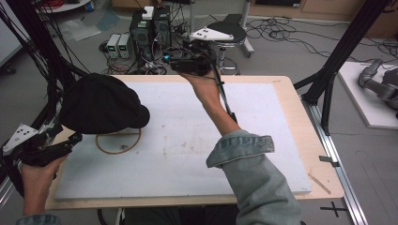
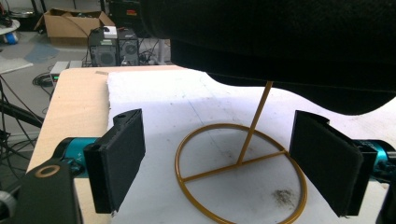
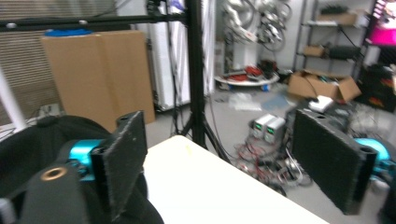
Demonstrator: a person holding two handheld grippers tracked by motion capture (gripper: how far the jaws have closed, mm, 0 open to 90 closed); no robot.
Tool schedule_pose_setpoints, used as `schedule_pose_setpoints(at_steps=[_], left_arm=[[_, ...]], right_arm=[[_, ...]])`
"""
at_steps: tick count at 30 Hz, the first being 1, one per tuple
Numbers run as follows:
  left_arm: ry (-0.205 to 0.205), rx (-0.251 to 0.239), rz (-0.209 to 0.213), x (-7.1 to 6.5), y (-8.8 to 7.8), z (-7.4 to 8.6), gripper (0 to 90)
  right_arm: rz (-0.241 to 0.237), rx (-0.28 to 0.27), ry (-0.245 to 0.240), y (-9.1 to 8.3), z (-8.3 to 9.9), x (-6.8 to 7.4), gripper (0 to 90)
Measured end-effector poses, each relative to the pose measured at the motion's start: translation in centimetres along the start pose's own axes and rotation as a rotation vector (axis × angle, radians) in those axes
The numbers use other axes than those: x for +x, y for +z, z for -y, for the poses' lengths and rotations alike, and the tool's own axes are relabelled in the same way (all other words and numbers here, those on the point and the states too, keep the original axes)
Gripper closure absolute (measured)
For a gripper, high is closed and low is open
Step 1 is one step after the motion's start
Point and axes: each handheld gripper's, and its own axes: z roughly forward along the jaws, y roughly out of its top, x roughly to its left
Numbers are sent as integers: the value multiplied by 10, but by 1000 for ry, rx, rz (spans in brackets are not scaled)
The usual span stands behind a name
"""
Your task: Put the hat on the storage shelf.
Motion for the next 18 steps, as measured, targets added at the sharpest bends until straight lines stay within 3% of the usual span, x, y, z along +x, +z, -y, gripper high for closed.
schedule_pose_setpoints(at_steps=[2, 5, 7, 8, 10, 13, 15, 17, 18], left_arm=[[-1, 3, 0, 0, 0, 0, 187], [-1, 3, 2, 0, 2, 1, 187], [-1, 5, 5, -1, 3, 2, 186], [-2, 6, 5, -2, 4, 3, 187], [2, 12, 9, -3, 5, 3, 186], [5, 16, 14, -5, 6, 5, 186], [9, 20, 15, -6, 6, 7, 186], [8, 21, 13, -6, 6, 8, 187], [8, 24, 14, -6, 5, 9, 186]], right_arm=[[29, -7, 27, -13, -2, -9, 164], [82, -58, 15, -36, -2, -20, 164], [108, -61, 19, -49, 0, -26, 149], [143, -62, 44, -66, 1, -35, 127], [183, -95, 52, -82, 5, -42, 127], [212, -83, 62, -95, 8, -48, 125], [261, -111, 77, -120, 19, -58, 125], [270, -106, 84, -125, 21, -61, 125], [292, -121, 96, -138, 29, -66, 124]])
